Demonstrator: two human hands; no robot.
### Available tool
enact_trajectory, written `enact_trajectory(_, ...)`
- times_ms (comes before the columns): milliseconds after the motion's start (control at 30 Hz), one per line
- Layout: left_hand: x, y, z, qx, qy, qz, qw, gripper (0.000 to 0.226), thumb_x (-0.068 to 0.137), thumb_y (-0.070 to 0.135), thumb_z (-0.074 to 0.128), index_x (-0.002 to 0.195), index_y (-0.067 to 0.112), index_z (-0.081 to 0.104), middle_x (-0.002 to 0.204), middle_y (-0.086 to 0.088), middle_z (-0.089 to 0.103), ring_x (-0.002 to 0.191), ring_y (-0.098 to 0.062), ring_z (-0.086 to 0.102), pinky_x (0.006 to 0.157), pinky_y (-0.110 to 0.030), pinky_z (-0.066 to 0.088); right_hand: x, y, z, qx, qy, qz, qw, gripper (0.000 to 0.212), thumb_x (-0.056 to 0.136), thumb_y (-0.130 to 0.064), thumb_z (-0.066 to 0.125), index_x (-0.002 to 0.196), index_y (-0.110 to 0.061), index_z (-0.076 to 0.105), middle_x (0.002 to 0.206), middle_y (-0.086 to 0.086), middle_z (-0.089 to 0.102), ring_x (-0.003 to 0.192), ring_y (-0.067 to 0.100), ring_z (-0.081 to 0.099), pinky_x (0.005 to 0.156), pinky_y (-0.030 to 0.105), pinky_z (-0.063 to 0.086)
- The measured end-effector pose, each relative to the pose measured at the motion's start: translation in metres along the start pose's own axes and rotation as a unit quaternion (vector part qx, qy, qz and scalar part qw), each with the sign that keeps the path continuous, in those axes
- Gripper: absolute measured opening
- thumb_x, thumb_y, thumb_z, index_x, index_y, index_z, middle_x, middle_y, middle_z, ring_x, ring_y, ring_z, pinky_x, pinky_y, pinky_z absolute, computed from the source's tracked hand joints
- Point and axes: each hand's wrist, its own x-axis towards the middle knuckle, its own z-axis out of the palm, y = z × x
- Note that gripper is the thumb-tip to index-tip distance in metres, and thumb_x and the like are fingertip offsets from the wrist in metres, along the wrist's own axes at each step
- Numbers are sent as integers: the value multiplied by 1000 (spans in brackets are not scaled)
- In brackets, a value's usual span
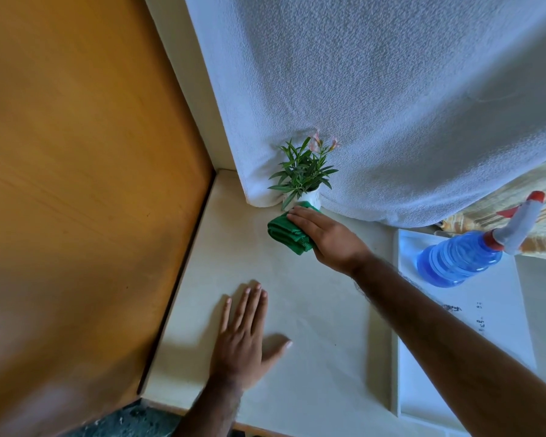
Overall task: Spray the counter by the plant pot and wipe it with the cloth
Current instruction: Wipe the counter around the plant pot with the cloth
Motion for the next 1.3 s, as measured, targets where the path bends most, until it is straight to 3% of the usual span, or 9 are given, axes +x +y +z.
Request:
enact_trajectory(200,0,0,2,-4,7,3,1000,111,91,87,37,167,10,11,178,-8,9,164,-26,9,129,-58,18,1,12,2,-20,-18,-20,999,63,78,23,59,137,2,53,146,19,50,138,36,42,115,49,35)
enact_trajectory(433,-1,0,2,-9,16,3,1000,110,91,87,38,167,11,12,178,-7,10,164,-25,10,128,-60,22,-24,21,15,6,-44,56,997,61,81,17,59,138,-3,54,148,13,49,137,28,45,107,46,44)
enact_trajectory(700,0,0,4,-5,11,1,1000,111,90,88,35,167,12,9,179,-6,4,164,-26,8,129,-57,16,-5,2,5,-38,-18,-77,996,61,79,23,57,137,4,53,143,20,52,136,37,44,114,51,36)
enact_trajectory(900,0,-1,4,-7,13,1,1000,111,91,87,37,167,11,10,178,-7,6,164,-25,8,127,-61,24,3,11,10,-32,-70,-64,995,67,74,25,55,137,4,53,145,22,50,137,37,44,114,49,36)
enact_trajectory(1033,1,0,2,0,8,-1,1000,111,91,89,34,167,12,9,179,-7,4,164,-26,6,128,-59,21,-5,16,24,-9,-100,-27,995,65,78,20,54,140,-1,51,148,17,49,138,33,43,115,43,35)
enact_trajectory(1167,0,0,2,0,12,-1,1000,112,90,88,36,167,11,9,178,-8,5,164,-26,6,127,-59,21,-12,14,28,10,-87,10,996,68,77,19,55,141,-3,51,147,15,50,137,31,45,116,37,33)
enact_trajectory(1300,0,0,1,-1,15,2,1000,111,91,88,35,167,11,10,178,-8,5,164,-26,6,127,-59,19,-6,2,23,-2,-54,-48,997,65,76,20,56,138,0,53,144,16,53,135,32,47,115,41,35)
